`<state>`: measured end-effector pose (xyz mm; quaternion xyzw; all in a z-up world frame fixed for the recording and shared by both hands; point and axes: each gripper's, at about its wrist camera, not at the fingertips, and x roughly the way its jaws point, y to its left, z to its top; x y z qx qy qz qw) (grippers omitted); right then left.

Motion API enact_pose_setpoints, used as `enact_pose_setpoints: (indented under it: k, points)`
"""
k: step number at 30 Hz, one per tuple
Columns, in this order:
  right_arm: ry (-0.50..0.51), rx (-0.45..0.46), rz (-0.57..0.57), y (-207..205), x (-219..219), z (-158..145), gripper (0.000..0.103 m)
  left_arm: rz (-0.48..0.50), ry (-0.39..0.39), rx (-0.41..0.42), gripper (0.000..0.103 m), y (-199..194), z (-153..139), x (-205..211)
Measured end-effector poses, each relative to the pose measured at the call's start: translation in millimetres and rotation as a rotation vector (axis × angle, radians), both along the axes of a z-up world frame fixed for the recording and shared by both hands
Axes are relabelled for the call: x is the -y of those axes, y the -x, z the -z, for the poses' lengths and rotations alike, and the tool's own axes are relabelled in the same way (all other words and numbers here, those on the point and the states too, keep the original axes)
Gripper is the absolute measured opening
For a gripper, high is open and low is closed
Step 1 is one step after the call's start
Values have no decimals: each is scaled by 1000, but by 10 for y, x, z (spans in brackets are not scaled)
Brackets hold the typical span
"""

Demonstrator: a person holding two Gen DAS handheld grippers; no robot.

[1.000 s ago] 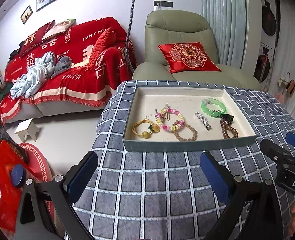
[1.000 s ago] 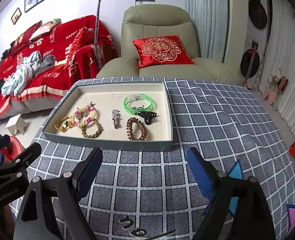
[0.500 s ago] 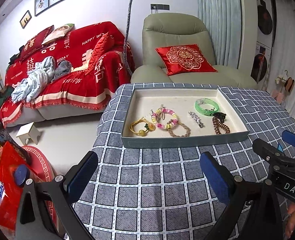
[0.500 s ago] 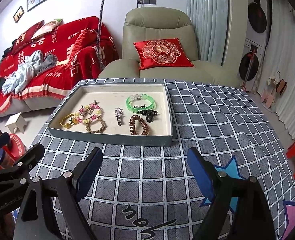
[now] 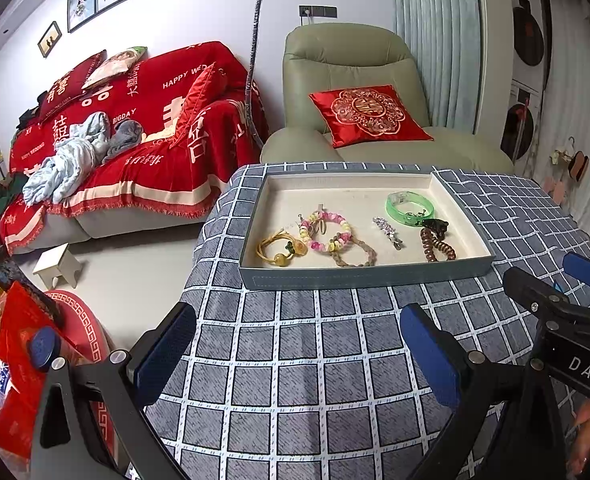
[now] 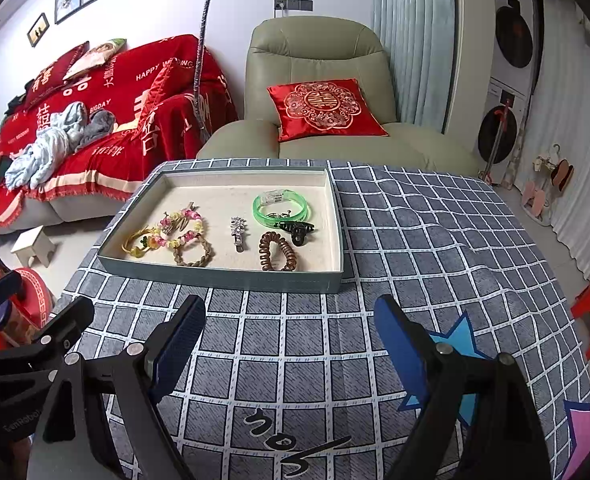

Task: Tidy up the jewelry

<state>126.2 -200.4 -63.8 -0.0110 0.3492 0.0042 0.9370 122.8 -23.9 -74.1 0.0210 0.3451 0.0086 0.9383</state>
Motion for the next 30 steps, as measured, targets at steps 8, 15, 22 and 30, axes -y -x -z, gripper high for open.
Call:
enact_pose_setpoints:
  k: [8, 15, 22, 30]
  points:
    - [0, 1, 1, -3, -2, -7, 88, -1, 5, -7, 103, -3, 6, 6]
    - [0, 2, 0, -5, 0, -13, 88, -3, 6, -7, 103, -3, -1, -2]
    - [0, 3, 0, -1, 2, -29, 88, -3, 6, -6, 103, -4, -1, -2]
    - [-1, 3, -1, 4, 0, -41, 88, -3, 6, -11, 103, -1, 1, 1]
